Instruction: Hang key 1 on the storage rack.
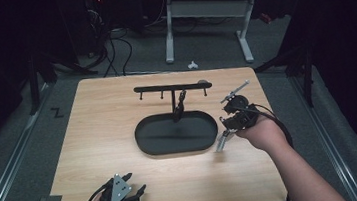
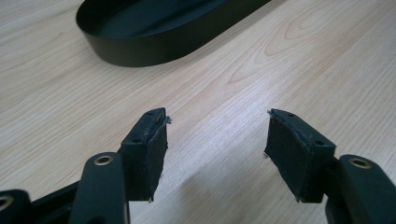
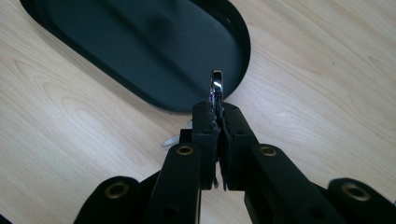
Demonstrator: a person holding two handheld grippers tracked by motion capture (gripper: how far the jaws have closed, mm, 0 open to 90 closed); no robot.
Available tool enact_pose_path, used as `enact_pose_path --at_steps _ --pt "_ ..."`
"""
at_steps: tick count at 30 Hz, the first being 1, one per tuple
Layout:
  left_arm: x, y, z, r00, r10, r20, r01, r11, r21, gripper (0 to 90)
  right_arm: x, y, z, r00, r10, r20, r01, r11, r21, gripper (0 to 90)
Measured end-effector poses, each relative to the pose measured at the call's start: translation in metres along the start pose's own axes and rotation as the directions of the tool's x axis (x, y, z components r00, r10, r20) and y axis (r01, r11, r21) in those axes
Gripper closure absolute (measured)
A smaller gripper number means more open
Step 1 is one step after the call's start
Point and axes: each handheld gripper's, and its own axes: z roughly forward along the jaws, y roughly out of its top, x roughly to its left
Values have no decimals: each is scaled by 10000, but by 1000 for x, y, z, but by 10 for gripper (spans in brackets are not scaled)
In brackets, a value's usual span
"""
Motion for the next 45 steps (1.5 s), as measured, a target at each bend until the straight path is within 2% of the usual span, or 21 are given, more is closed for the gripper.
enact_pose_path --at_steps 6,9,12,20,26,34,37,40,45 --pt "11 -5 -11 9981 -511 -352 503 9985 -228 387 0 14 -1 9999 -78 -64 77 9999 -144 860" --pt "13 -5 -13 9975 -595 -391 585 9979 -278 387 -1 20 -2 10000 -28 -54 28 9999 -162 860" --pt "13 -5 -12 9979 -510 -409 501 9985 -221 385 -2 27 -4 10000 12 24 -11 9998 -189 860" --pt "15 -5 -11 9976 -590 -373 580 9980 -267 385 -4 47 -11 9999 47 164 -41 9993 -378 860" --pt "14 -5 -11 9976 -588 -366 578 9980 -269 385 -2 60 -12 9998 -66 197 74 9992 -404 860" --pt "13 -5 -11 9977 -569 -357 559 9980 -283 385 3 72 -11 9997 -186 135 192 9987 -466 860" --pt "13 -5 -10 9981 -528 -312 522 9984 -214 385 5 76 -10 9999 -56 113 61 9989 -458 860" --pt "13 -5 -10 9982 -520 -297 515 9985 -186 385 4 79 -7 9999 -133 97 137 9987 -487 860" --pt "13 -5 -10 9981 -538 -286 533 9984 -197 385 0 80 -4 10000 34 63 -31 9989 -478 860"
